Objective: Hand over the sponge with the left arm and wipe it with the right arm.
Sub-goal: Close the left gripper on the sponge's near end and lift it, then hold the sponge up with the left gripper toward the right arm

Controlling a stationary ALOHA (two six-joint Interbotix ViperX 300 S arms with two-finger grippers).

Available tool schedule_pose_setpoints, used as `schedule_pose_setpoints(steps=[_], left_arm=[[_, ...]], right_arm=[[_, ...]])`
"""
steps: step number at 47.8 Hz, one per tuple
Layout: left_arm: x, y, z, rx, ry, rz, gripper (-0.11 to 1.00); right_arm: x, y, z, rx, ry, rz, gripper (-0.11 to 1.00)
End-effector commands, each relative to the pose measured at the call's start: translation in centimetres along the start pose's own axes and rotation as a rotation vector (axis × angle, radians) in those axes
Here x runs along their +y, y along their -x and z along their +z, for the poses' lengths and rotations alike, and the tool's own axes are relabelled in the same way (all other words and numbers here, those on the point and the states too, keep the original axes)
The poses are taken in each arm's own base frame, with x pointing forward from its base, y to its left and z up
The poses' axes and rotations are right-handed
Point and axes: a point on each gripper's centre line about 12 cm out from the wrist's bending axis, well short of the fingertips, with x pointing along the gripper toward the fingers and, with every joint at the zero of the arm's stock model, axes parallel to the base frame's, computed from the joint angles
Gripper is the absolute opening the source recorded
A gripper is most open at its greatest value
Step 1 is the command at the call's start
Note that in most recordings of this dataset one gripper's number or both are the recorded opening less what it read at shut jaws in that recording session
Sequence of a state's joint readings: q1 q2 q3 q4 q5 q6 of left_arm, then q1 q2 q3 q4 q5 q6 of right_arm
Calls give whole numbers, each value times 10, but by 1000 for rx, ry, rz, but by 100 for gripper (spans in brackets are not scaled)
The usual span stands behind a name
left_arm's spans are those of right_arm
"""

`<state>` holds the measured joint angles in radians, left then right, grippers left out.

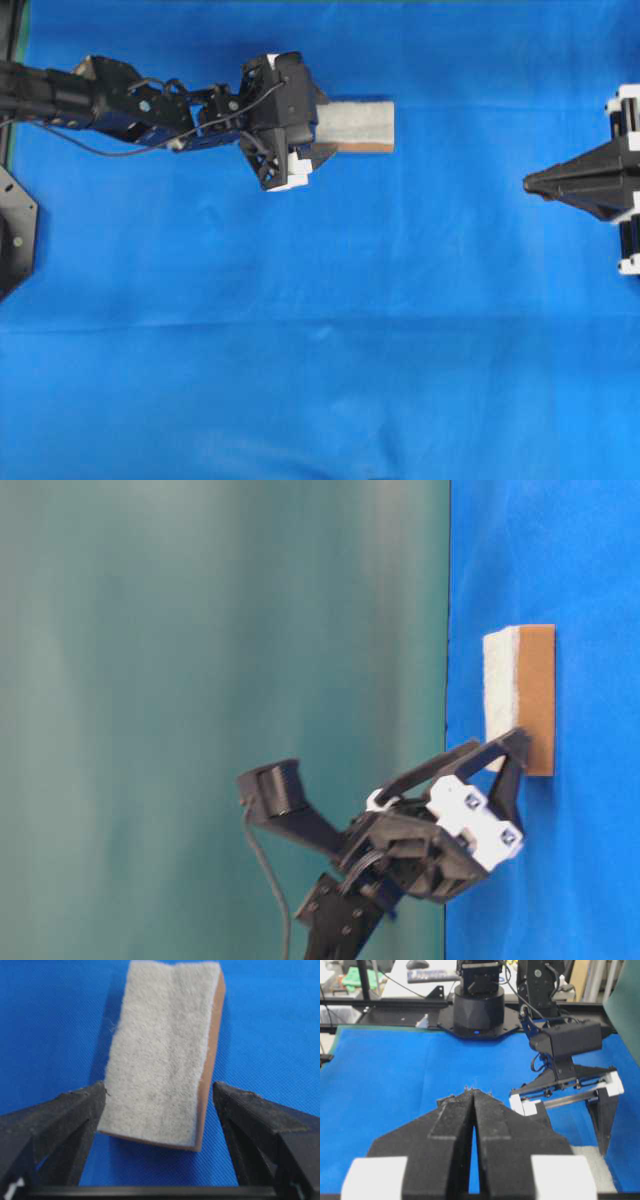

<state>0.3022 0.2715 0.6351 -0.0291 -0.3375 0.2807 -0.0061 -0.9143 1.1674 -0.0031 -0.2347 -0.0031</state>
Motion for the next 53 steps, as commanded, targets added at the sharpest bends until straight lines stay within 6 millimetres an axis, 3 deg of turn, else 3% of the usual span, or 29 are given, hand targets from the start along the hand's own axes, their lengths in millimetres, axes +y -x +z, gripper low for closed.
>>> schedule_pose_setpoints(steps=[1,28,31,40,53], left_arm=[[2,-4,8,-11,-1,2,93],[7,-8,8,6,34,7,93],[6,-7,8,21,32,1,85],[6,-2,11,67,20,-15,41],[-6,27,40,80,49,-57,39]], right_arm=[[0,-2,8,-20,0,-2,1],[-1,-4,5,-8,1,-3,1],[-1,-4,5,-6,0,-3,1],[-1,-5,3,0,0,-3,1],[-1,-7,-1,25,0,-6,1]])
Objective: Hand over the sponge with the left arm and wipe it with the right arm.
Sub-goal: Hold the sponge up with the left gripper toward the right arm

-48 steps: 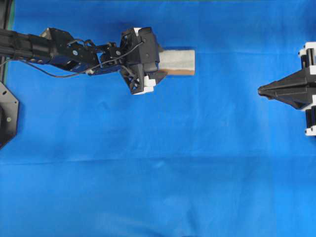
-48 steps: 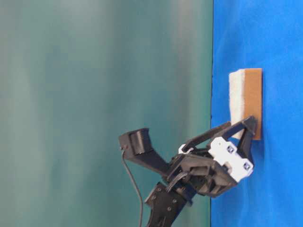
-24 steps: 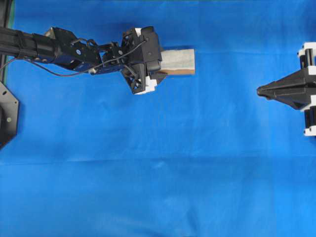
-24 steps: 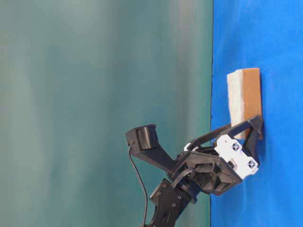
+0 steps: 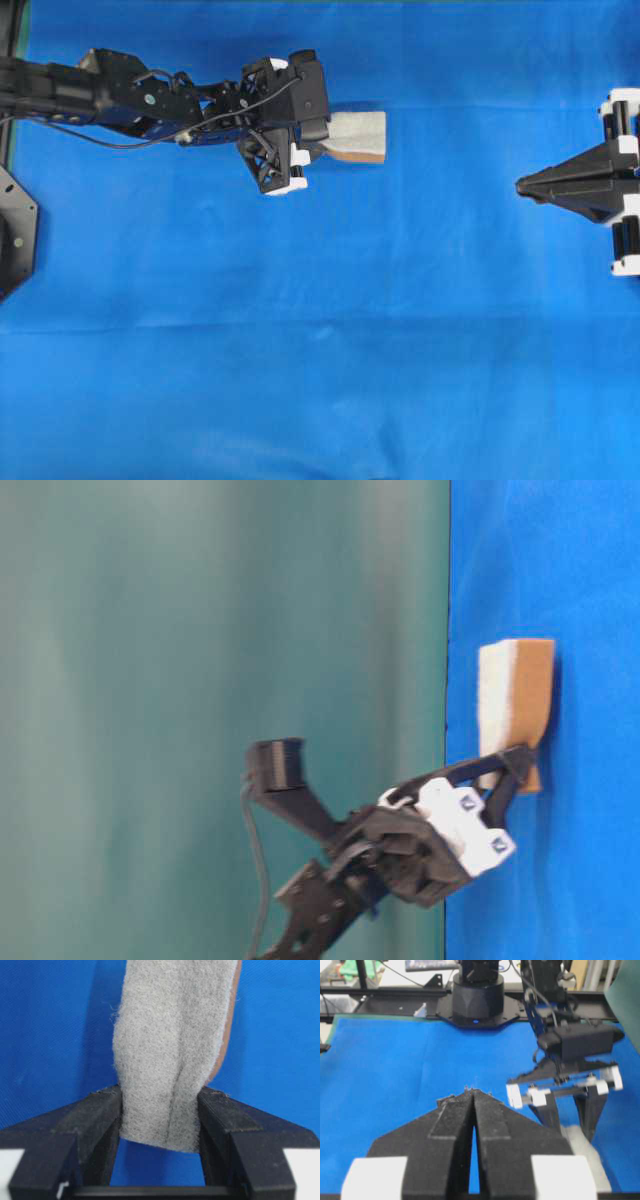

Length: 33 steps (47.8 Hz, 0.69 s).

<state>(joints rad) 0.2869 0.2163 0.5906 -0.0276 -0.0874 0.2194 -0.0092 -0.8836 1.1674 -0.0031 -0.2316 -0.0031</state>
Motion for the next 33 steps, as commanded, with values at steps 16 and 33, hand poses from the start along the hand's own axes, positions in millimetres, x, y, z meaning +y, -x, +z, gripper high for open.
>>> schedule_pose_setpoints(steps=[16,33], left_arm=[[-47,78,58,-113,-15,-101,39],[-75,93,62,-135,32,-165,39]], right_arm=[[-7,-7,3,12,0,-34,1],[-8,-12,3,25,-4,-35,1]])
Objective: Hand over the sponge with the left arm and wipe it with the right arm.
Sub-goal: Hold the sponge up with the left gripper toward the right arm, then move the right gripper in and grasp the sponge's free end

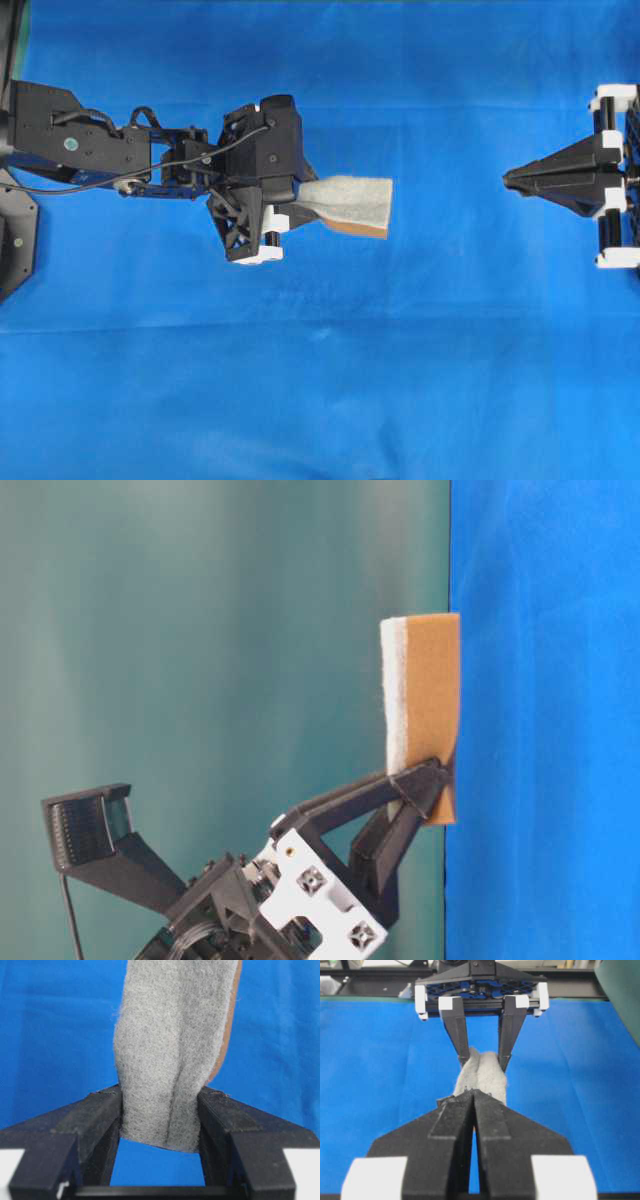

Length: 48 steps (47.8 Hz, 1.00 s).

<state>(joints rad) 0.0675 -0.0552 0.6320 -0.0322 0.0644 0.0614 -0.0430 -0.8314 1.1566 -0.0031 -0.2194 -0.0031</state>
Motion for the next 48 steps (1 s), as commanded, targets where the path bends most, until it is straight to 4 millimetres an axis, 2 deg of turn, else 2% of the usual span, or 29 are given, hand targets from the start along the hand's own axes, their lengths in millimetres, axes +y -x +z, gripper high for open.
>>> schedule_pose_setpoints(steps=[1,13,28,30,37,40,43,48], left_arm=[[-1,8,11,-38,4,-1,39],[0,7,13,-43,5,0,39],[-1,7,13,-43,7,-1,39],[-1,7,13,-45,6,-1,39],[0,7,13,-41,5,0,39],[-1,7,13,-43,4,-1,39],[-1,7,13,-43,3,-1,39],[-1,7,13,-43,4,-1,39]], right_arm=[[0,-3,11,-28,-5,-2,1],[1,-18,14,-5,-39,4,1],[7,-66,14,79,-94,20,2],[7,-73,12,90,-102,19,9],[9,-96,6,136,-107,22,54],[12,-108,4,155,-106,30,67],[13,-116,1,178,-112,29,73],[12,-128,-3,221,-118,19,72]])
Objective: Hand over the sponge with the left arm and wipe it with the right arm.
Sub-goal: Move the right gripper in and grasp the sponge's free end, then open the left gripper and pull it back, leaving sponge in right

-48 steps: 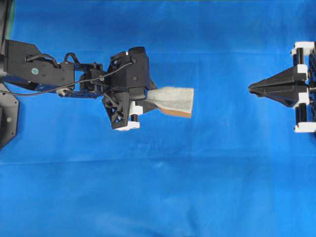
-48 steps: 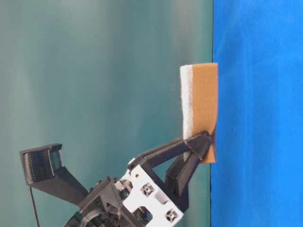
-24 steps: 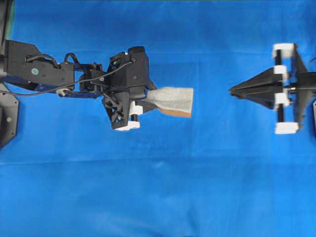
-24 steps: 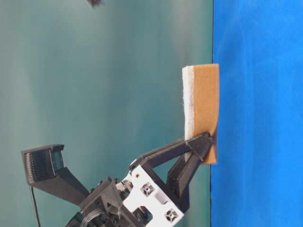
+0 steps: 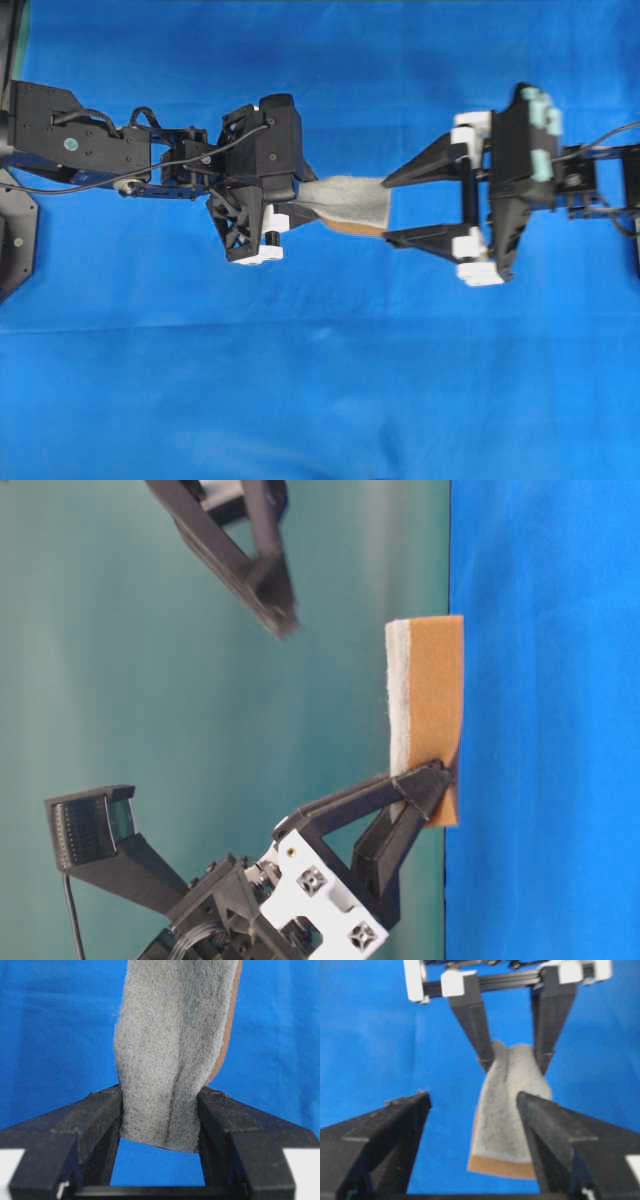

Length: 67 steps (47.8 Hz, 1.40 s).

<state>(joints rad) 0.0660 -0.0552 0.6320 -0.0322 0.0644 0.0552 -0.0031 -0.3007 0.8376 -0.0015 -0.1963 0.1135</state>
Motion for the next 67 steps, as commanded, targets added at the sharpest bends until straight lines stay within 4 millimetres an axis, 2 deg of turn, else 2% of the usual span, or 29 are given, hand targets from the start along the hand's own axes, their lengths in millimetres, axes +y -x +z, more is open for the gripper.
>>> schedule_pose_setpoints(steps=[1,22,38,55,57,60,67], left_arm=[[0,7,13,-43,-1,0,39],[0,7,13,-41,-6,0,39],[2,6,13,-40,-5,5,39],[2,8,12,-40,-8,5,35],[2,8,12,-41,-7,5,35],[2,8,12,-41,-7,5,35],[1,8,12,-44,-18,3,33]], right_arm=[[-1,-8,13,-11,-11,-5,72],[-25,-41,-7,99,-40,-73,74],[-27,-55,-21,182,-42,-82,74],[-27,-58,-20,186,-21,-79,72],[-27,-58,-19,184,-17,-78,70],[-26,-58,-19,187,-4,-76,60],[-26,-57,-18,187,7,-73,25]])
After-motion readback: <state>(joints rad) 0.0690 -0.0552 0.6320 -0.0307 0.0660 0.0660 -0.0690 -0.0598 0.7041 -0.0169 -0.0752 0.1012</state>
